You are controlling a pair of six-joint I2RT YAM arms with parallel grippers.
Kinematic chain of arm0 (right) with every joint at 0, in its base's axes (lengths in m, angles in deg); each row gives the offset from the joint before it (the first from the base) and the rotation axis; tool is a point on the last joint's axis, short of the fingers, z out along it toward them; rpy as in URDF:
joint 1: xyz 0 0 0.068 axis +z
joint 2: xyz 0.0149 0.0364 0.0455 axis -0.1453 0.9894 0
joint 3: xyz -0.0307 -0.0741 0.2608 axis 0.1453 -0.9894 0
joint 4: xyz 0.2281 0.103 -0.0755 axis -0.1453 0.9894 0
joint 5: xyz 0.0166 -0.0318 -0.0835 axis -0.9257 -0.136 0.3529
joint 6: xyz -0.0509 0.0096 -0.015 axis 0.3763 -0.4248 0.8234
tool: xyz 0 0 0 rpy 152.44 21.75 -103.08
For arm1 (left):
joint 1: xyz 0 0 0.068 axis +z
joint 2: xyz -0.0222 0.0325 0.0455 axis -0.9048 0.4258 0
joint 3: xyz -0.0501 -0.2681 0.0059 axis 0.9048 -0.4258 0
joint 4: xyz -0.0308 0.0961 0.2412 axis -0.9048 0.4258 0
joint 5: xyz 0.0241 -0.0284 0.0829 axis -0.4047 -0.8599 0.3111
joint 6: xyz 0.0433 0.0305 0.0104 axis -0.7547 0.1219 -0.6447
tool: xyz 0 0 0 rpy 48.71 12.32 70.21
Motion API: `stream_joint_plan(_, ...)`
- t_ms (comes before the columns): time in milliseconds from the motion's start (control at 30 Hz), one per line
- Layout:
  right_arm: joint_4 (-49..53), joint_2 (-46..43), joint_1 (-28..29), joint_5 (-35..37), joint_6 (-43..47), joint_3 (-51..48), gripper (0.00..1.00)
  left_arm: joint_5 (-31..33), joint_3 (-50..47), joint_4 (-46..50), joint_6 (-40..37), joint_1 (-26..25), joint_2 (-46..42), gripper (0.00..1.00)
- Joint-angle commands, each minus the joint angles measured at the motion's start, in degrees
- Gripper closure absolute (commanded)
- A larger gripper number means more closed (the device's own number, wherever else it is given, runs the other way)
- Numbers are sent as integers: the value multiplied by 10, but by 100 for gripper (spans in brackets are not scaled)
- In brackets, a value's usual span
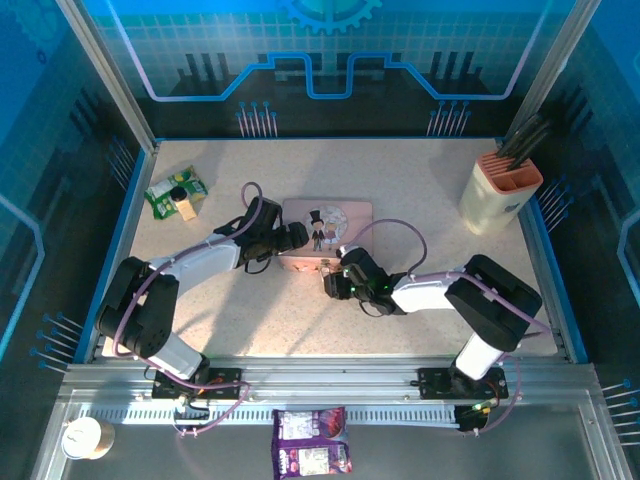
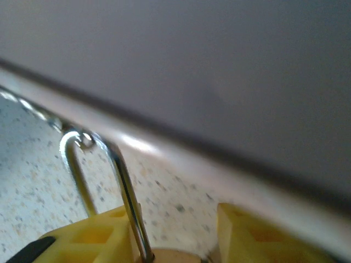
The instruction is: Unlock the padlock with the key
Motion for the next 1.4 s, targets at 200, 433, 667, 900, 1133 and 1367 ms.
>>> stream_joint_plan(200,-10,0,-8,-33,-63,-17,70,46,-38,7,38,-21,-15,13)
stream_joint_plan(433,-53,-10,-5,-22,-143,-53,76,96,-56,9,76,-52,-35,14)
stream_joint_plan(667,-72,-33,2,0,-180,-82,77,143,-66,22,126,-82,-47,14)
stream_joint_plan(900,-106,-53,14,26,-215,-120,78,156,-81,1,172,-115,-52,14)
stream_joint_plan(1133,-256,-35,6,37,-248,-170,79,139,-82,-25,204,-144,-42,15)
stream_joint_plan(1367,-413,19,-38,12,-283,-204,81,131,-71,-36,233,-186,-41,15)
